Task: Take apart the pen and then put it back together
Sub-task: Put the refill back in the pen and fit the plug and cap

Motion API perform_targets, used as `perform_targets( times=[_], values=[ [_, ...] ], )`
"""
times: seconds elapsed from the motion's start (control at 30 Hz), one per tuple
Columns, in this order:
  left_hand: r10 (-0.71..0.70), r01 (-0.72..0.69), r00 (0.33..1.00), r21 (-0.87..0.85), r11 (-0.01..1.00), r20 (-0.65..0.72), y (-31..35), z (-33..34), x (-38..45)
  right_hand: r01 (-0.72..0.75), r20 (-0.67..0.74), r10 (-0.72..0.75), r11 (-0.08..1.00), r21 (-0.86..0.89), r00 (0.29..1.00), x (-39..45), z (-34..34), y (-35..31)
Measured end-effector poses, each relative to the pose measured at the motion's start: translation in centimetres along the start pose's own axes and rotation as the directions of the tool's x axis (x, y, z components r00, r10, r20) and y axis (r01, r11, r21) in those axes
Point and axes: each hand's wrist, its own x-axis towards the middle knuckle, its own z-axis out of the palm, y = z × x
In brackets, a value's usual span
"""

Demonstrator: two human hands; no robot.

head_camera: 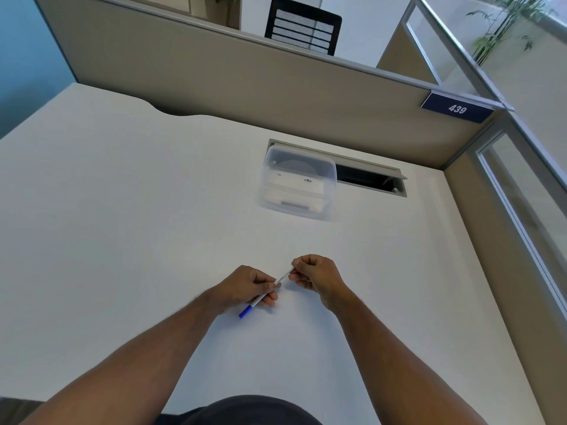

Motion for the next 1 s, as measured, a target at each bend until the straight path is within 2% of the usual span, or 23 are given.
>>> perform_targets(
  times=[0.07,0.13,0.67,0.77,0.9,1.0],
  values=[
    [-0.001,0.001,1.0,0.005,1.0,0.007,0.0,-0.1,0.1,-0.035,0.002,0.035,0.993,0.113,0.999,-0.1,-0.1,0.2],
    [-0.005,0.005,1.0,0.014,1.0,0.02,0.0,-0.1,0.1,-0.044,0.0,0.044,0.988,0.149,0.999,-0.2,-0.1,0.5],
    [0.007,-0.007,1.0,-0.006,1.0,-0.009,-0.2,0.6,0.1,-0.037,-0.226,0.059,0.994,0.098,0.972,-0.3,1.2,1.7],
    [0.002,-0.002,1.0,0.005,1.0,-0.01,0.2,0.4,-0.1,-0.056,-0.197,0.089,0.985,0.166,0.976,-0.3,1.4,1.3],
    [-0.005,0.005,1.0,-0.029,1.0,-0.008,0.4,0.3,-0.3,-0.084,-0.09,0.12,0.939,0.334,0.989,-0.6,1.4,1.4],
    [-0.008,0.008,1.0,-0.035,0.999,0.004,0.3,0.3,-0.3,-0.09,-0.052,0.116,0.927,0.364,0.992,-0.8,1.3,1.8]
  ],
)
